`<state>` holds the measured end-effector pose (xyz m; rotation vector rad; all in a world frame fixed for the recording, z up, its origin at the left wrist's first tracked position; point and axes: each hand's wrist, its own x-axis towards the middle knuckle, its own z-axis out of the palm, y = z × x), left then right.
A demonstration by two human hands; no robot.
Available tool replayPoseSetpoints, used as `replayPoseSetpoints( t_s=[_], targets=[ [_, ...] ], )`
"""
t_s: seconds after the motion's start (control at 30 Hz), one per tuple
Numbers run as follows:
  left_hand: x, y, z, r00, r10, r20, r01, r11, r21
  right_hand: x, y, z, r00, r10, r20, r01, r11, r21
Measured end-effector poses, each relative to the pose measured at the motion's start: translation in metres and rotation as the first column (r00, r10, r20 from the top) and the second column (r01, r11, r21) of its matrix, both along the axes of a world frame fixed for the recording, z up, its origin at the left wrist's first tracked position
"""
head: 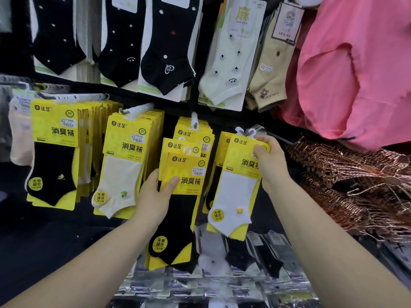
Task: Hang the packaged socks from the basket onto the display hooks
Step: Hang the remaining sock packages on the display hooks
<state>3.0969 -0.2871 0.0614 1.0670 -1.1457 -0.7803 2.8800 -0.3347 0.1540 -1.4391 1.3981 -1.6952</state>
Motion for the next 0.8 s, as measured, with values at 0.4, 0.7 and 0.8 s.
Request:
replayPoseSetpoints(
  t_s=[0.4, 0.7, 0.8],
  targets=[
    [0.002, 0.003, 0.003, 0.994, -0.105, 0.034, 0.104, 0.994, 0.023, 0.017, -0.014, -0.004, 0.917, -0.338, -0.211, 0.351, 0.936, 0.028],
    [-0.022, 0.013, 0.007, 0.961, -0.233, -0.151, 0.242, 0.969, 0.043, 0.044, 0.051, -0.023, 0.946, 0.194, -0.261, -0.150, 0.972, 0.178],
    [-0.025, 0.017, 0.006, 0.949, -0.267, -0.167, 0.277, 0.960, 0.038, 0.033, 0.055, -0.019, 0.950, 0.248, -0.188, -0.204, 0.952, 0.227]
  ],
)
